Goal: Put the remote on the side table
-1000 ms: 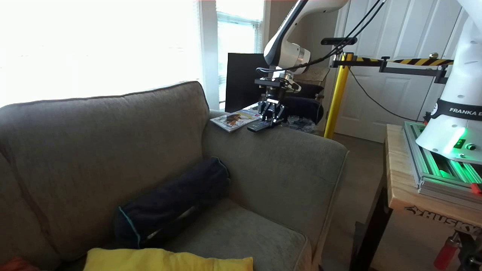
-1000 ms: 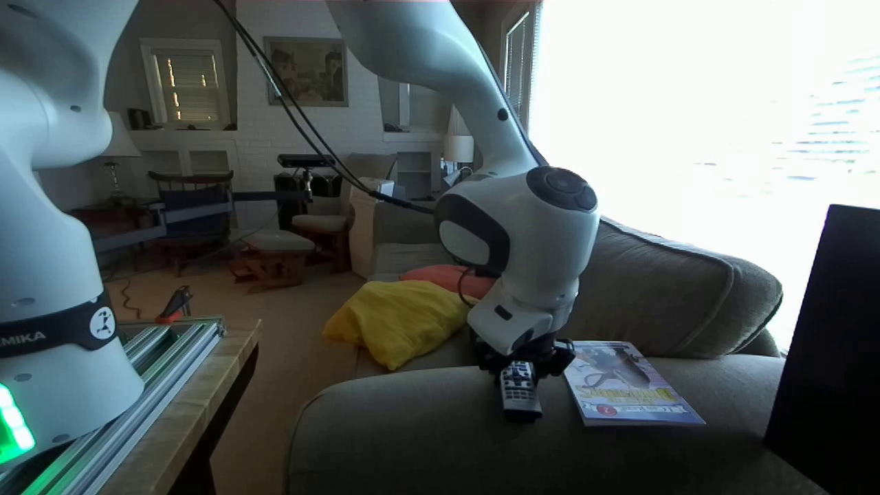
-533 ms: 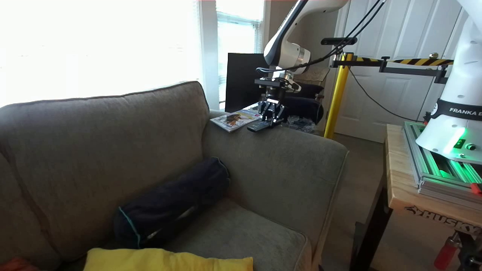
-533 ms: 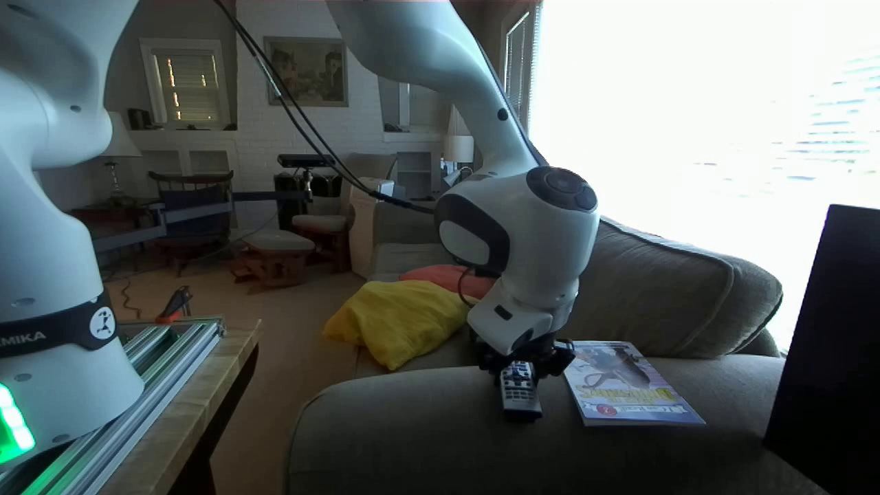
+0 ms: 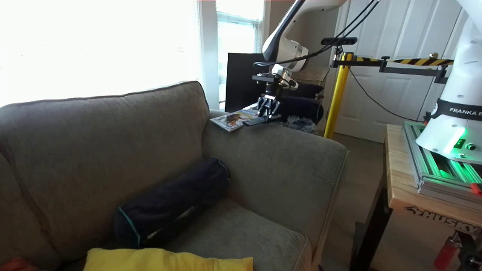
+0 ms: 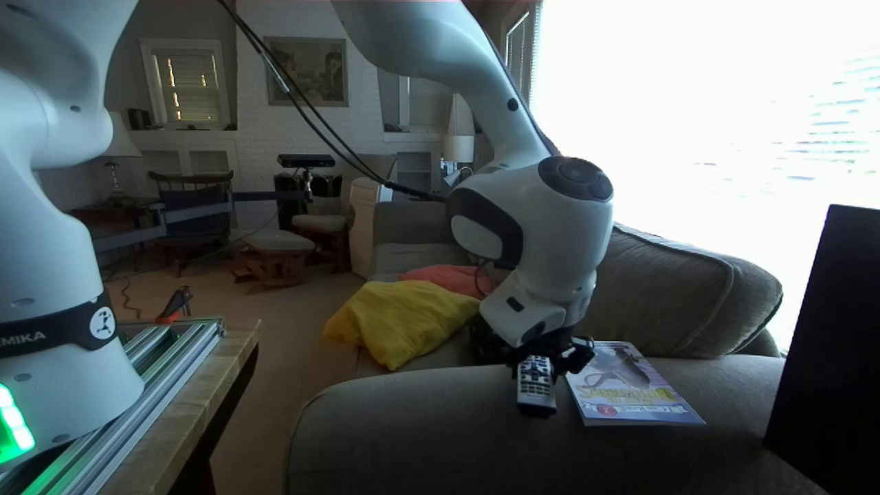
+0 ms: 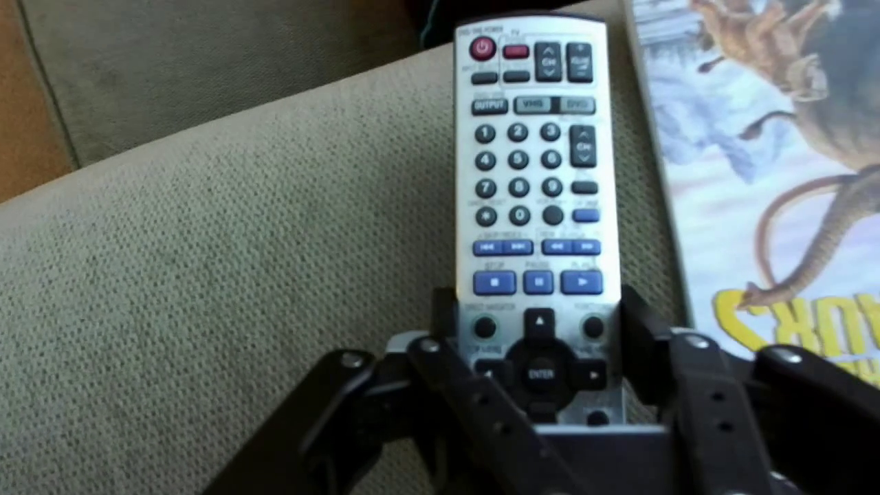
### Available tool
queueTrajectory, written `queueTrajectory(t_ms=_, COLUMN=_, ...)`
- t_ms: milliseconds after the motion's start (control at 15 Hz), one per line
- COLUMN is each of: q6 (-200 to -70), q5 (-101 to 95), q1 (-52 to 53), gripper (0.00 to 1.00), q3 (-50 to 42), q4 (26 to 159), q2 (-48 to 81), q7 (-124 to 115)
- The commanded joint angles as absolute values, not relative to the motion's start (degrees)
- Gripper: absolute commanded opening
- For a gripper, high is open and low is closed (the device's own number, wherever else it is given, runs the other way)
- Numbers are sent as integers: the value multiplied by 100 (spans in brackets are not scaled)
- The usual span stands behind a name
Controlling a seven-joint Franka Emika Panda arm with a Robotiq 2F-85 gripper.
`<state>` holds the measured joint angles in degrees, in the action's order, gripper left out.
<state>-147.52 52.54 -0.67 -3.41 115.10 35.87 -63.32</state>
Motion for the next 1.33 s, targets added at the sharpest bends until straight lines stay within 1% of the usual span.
queueTrajectory(t_ms=0, q6=-14499, q5=4905, q1=-90, gripper=31, q3=-586, q4=11138, q2=3672, q7=-6627)
queueTrajectory(t_ms=200, q6=-14316, q5=4616, q1=-52, gripper=31, q3=-821, q4=10932, q2=3705, q7=-7282)
queueTrajectory(t_ms=267, q6=-14557, q5=4789, q1=-146, gripper=56, q3=-629, q4=11208, q2=3588, q7=-6780)
queueTrajectory(t_ms=1133, q6=-14452, q5=4735, q1=-146, gripper=56, q3=-699, q4=11071, q2=3655, q7=-7093)
queueTrajectory(t_ms=1200, q6=-14452, q5=4735, q1=-146, gripper=31, q3=-699, q4=11071, q2=3655, q7=-7093)
queueTrajectory(t_ms=1267, q6=-14564, q5=4427, q1=-92, gripper=31, q3=-865, q4=10893, q2=3714, q7=-7010)
